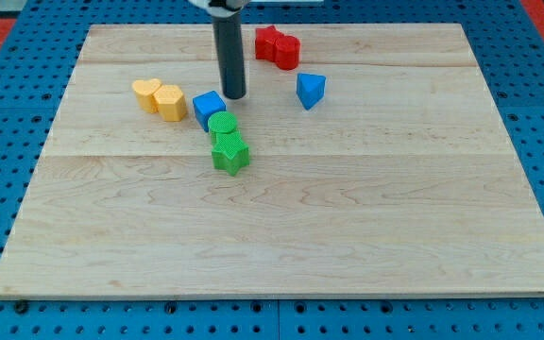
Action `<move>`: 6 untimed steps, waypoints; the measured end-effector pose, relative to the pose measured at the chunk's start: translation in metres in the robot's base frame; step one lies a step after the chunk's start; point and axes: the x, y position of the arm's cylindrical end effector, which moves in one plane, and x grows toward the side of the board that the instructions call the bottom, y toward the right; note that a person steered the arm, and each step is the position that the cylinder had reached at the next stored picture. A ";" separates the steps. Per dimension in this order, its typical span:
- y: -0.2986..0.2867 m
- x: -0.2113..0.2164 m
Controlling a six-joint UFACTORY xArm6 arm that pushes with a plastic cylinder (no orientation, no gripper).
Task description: Move the yellow hexagon down a bit
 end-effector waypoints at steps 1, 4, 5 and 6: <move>-0.023 -0.011; -0.095 0.038; -0.057 0.042; -0.054 0.041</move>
